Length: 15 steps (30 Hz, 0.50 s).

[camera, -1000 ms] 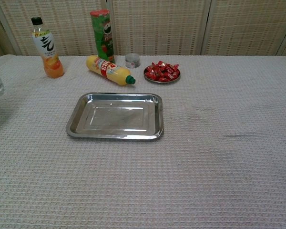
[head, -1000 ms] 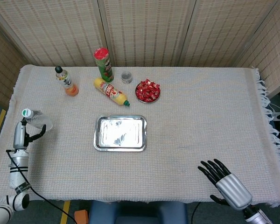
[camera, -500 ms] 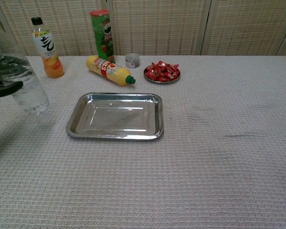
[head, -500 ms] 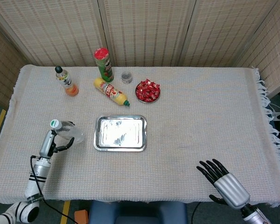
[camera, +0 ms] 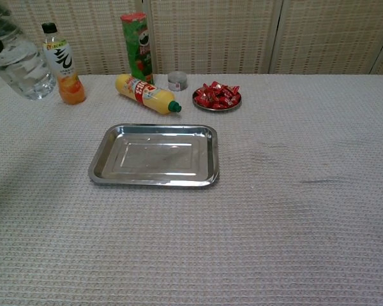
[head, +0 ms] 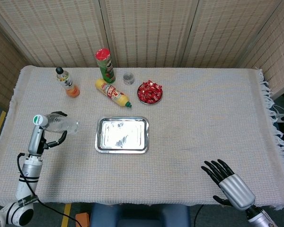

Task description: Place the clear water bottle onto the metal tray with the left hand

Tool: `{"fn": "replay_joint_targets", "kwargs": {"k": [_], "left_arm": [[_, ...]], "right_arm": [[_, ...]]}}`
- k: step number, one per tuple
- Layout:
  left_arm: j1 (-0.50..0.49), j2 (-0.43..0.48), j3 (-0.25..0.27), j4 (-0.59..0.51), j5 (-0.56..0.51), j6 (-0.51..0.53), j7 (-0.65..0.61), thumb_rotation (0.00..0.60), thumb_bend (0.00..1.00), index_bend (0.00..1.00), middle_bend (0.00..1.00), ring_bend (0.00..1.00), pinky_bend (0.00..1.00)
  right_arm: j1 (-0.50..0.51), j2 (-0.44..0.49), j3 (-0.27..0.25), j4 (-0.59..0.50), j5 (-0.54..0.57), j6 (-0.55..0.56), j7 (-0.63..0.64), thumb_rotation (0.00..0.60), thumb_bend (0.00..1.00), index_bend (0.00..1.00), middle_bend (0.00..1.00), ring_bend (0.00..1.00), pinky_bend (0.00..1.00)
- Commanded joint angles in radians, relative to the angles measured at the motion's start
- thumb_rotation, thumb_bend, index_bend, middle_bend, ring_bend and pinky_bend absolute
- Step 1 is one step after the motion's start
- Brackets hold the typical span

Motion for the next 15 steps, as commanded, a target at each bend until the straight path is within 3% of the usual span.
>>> {"fn": "replay_joint_targets", "kwargs": {"k": [1,4,8,15], "left_arm": [[-0.005,-0.021,0.067,0.161,-0.028,-0.125,-0.039,0.600,0.44,0.26,0.30,0.16,0.31],[-0.010,-0.093,0.106,0.293,-0.024,-0.178,-0.096,0.600,0.45,0.26,0.30,0.16,0.31],[-0.028,-0.103,0.090,0.331,0.004,-0.147,-0.157,0.600,0.44,0.26,0.30,0.16,0.31],[-0.044,0.027,0.004,0.090,0.071,0.036,-0.017,0.600,0.45,0.26,0.30,0.16,0.31]], "right_arm": [[0.001,0.000,0.001,-0.001,0.003,-0.004,-0.002,0.600,0.08,0.00,0.00,0.00,0.00],[0.000,-0.002,0.002,-0.002,0.006,-0.005,-0.010,0.600,0.08,0.00,0.00,0.00,0.00],[-0.001,-0.005,0.008,-0.005,0.022,-0.014,-0.021,0.600,0.08,0.00,0.00,0.00,0.00],[-0.003,-0.002,0.008,-0.009,0.021,-0.009,-0.022,0.600,0.08,0.00,0.00,0.00,0.00]]}}
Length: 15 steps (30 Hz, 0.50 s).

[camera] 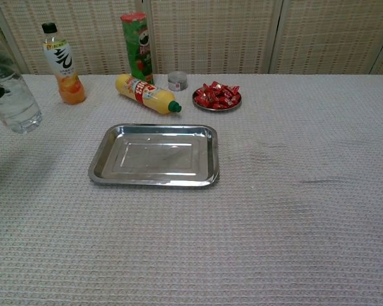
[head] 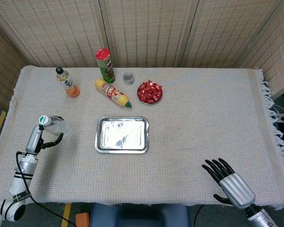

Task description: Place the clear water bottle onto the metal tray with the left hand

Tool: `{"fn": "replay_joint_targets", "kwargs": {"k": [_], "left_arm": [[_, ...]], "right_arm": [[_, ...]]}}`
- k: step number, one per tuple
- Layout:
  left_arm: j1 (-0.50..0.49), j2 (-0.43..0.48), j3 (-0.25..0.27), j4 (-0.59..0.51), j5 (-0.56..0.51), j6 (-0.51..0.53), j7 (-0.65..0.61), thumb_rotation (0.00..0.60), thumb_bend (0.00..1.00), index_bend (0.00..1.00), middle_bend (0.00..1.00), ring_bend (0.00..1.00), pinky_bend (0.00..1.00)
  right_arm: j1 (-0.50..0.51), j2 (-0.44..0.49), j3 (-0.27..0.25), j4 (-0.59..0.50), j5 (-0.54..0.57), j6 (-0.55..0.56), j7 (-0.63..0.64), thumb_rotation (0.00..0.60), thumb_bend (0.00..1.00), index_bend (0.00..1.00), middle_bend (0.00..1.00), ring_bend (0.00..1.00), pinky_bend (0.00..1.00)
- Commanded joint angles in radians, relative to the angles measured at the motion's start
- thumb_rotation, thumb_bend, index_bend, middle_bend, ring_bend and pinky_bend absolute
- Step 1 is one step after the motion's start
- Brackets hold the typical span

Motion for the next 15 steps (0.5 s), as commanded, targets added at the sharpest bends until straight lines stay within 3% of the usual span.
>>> {"fn": "replay_joint_targets", "kwargs": {"k": [1,4,9,12,15], "left_arm": [[-0.015,0.087,-0.052,-0.237,0.045,0.115,0.112,0.600,0.45,0.26,0.30,0.16,0.31],[-0.001,0.093,-0.021,-0.255,0.020,0.078,0.121,0.600,0.45,0.26,0.30,0.16,0.31],[0.014,0.007,0.073,-0.113,-0.005,-0.037,0.026,0.600,0.45,0.25,0.29,0.15,0.31],[0.008,-0.044,0.075,-0.028,-0.006,-0.049,-0.040,0.600,0.45,0.25,0.29,0.15,0.30],[-0.015,-0.047,0.049,-0.023,0.007,-0.030,-0.056,0.600,0.45,0.25,0.29,0.15,0.30]], "right_arm": [[-0.002,0.001,-0.002,0.000,-0.004,0.005,0.000,0.600,0.08,0.00,0.00,0.00,0.00],[-0.006,0.003,-0.004,0.002,-0.012,0.017,0.005,0.600,0.08,0.00,0.00,0.00,0.00],[-0.005,0.002,-0.005,0.004,-0.012,0.012,0.005,0.600,0.08,0.00,0.00,0.00,0.00],[-0.006,0.001,-0.007,0.003,-0.013,0.010,-0.001,0.600,0.08,0.00,0.00,0.00,0.00],[-0.008,0.002,-0.006,0.002,-0.012,0.013,-0.002,0.600,0.08,0.00,0.00,0.00,0.00]]}}
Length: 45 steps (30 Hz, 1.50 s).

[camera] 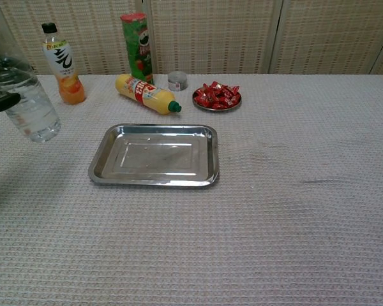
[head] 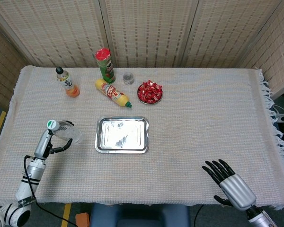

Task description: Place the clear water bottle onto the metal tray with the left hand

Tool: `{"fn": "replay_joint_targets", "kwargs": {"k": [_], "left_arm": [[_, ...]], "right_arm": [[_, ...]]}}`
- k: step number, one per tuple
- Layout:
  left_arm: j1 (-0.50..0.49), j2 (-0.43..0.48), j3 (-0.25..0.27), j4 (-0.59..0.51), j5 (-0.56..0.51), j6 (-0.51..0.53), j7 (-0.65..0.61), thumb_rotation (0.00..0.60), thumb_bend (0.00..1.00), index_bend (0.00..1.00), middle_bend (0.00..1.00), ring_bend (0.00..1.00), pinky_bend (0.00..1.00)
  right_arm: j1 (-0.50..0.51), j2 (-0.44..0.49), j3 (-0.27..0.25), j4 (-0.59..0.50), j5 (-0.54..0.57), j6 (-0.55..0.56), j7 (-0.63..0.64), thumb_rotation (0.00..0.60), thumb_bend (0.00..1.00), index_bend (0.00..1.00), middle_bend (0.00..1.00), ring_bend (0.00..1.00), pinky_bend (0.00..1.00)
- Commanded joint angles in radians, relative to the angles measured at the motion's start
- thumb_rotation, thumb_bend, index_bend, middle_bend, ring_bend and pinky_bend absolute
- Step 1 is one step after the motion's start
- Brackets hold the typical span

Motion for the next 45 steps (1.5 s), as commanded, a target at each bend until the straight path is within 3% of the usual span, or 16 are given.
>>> {"fn": "replay_joint_targets", "kwargs": {"k": [1,7,10,17,23,30,35,45], "left_arm": [[-0.026,-0.037,-0.004,0.057,0.012,-0.007,-0.043,0.600,0.45,0.25,0.29,0.15,0.30],[-0.082,-0.019,-0.060,-0.082,-0.004,-0.024,0.052,0.600,0.45,0.25,0.29,0.15,0.30],[-0.108,-0.063,-0.067,-0.083,-0.027,-0.056,0.115,0.600,0.45,0.25,0.29,0.15,0.30],[-0.184,-0.253,-0.072,0.081,-0.079,-0.154,0.190,0.600,0.44,0.25,0.29,0.14,0.29],[-0.221,-0.341,-0.073,0.180,-0.088,-0.187,0.226,0.600,0.44,0.25,0.28,0.14,0.27],[-0.215,-0.402,-0.077,0.258,-0.125,-0.197,0.276,0.600,0.44,0.15,0.21,0.07,0.12],[-0.209,-0.394,-0.079,0.240,-0.130,-0.191,0.312,0.600,0.41,0.00,0.00,0.00,0.02],[-0.181,-0.281,-0.036,0.091,-0.102,-0.203,0.367,0.600,0.36,0.00,0.00,0.00,0.00]], "right_arm": [[-0.001,0.001,0.002,0.000,0.000,0.004,0.002,0.600,0.08,0.00,0.00,0.00,0.00],[-0.001,0.003,0.002,0.001,-0.003,0.008,0.007,0.600,0.08,0.00,0.00,0.00,0.00],[-0.002,0.004,0.001,0.002,-0.006,0.012,0.012,0.600,0.08,0.00,0.00,0.00,0.00],[0.000,0.010,0.000,0.006,-0.010,0.015,0.025,0.600,0.08,0.00,0.00,0.00,0.00],[0.003,0.015,-0.001,0.008,-0.012,0.013,0.034,0.600,0.08,0.00,0.00,0.00,0.00],[0.001,0.016,-0.002,0.008,-0.016,0.020,0.037,0.600,0.08,0.00,0.00,0.00,0.00],[-0.002,0.014,-0.002,0.010,-0.018,0.024,0.032,0.600,0.08,0.00,0.00,0.00,0.00],[-0.003,0.009,-0.001,0.009,-0.016,0.018,0.021,0.600,0.08,0.00,0.00,0.00,0.00]]}}
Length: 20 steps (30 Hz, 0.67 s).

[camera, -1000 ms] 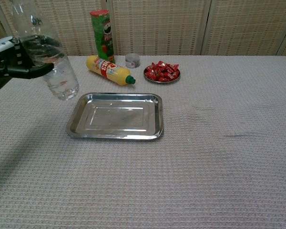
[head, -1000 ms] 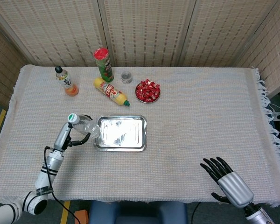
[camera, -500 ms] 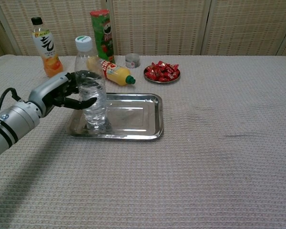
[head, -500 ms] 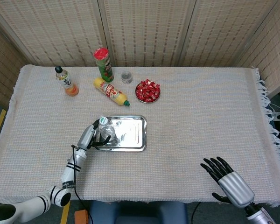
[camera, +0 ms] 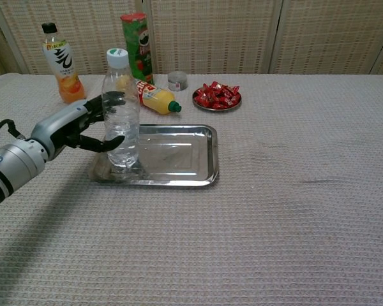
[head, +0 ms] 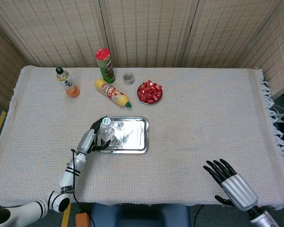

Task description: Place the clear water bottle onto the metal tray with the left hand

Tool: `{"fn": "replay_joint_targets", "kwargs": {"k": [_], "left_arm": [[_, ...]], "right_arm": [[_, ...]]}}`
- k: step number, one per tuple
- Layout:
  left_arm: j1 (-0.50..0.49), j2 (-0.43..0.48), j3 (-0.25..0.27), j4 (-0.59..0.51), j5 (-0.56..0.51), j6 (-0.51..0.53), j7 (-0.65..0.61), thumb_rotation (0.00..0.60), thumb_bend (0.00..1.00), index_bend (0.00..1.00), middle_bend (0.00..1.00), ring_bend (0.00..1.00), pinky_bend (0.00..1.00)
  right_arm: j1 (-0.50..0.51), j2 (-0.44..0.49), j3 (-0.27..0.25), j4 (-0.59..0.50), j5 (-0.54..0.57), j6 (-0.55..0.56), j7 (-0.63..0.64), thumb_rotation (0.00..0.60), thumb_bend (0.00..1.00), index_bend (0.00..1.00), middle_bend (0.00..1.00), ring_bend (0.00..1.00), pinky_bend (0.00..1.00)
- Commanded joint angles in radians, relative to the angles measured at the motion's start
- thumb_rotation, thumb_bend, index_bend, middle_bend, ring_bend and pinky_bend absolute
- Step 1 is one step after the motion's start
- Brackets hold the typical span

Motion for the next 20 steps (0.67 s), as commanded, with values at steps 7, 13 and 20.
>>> {"fn": "replay_joint_targets", "kwargs": {"k": [7,13,20], "left_arm": [[0.039,0.113,0.026,-0.088,0.028,0.041,0.086,0.600,0.35,0.00,0.00,0.00,0.00],[0.211,0.294,0.136,-0.106,0.104,0.262,0.258,0.600,0.37,0.00,0.00,0.00,0.00],[0.371,0.375,0.195,-0.088,0.111,0.436,0.487,0.600,0.38,0.00,0.00,0.00,0.00]], "right_arm": [[0.000,-0.001,-0.001,-0.003,0.004,-0.010,-0.010,0.600,0.08,0.00,0.00,0.00,0.00],[0.002,0.000,0.009,-0.011,0.031,-0.026,-0.026,0.600,0.08,0.00,0.00,0.00,0.00],[0.004,-0.010,0.017,-0.021,0.048,-0.047,-0.062,0.600,0.08,0.00,0.00,0.00,0.00]]}}
